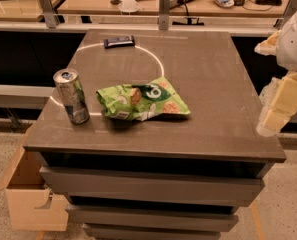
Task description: Pick green rice chip bag
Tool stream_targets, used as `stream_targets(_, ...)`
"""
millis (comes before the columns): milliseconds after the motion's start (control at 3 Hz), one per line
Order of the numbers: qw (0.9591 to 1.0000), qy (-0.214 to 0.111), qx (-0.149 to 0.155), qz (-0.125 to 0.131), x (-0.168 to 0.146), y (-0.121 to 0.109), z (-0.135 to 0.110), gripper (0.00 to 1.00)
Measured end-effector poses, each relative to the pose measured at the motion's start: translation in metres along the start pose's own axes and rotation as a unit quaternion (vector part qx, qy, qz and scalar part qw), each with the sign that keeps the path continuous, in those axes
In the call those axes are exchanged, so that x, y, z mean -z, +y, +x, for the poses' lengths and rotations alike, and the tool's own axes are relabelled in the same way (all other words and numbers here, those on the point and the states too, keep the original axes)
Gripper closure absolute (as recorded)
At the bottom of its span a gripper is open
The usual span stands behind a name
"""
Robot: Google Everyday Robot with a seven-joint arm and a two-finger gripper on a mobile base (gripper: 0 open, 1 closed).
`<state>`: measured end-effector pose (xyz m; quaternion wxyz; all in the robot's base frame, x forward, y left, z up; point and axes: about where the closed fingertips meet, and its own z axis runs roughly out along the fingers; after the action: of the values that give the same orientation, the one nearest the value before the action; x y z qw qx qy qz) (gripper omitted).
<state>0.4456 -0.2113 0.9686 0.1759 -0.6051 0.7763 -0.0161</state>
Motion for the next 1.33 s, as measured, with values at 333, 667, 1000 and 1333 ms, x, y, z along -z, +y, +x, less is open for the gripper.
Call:
stream_targets(333,0.9984,-0.053,0.01,-0.019,-0.029,-0.008,-0.017,0.0)
stream_targets(667,0.9948,-0.091,0.013,-0.044,-0.065,-0.016,-0.043,0.0)
stream_targets(1000,0.9923,-0.111,0.004,-0.054,-0.092,-0.02,-0.065,0.0)
stream_targets(1333,0.9873,-0.148,-0.001,-0.059,-0.117,-0.023,-0.107,0.0)
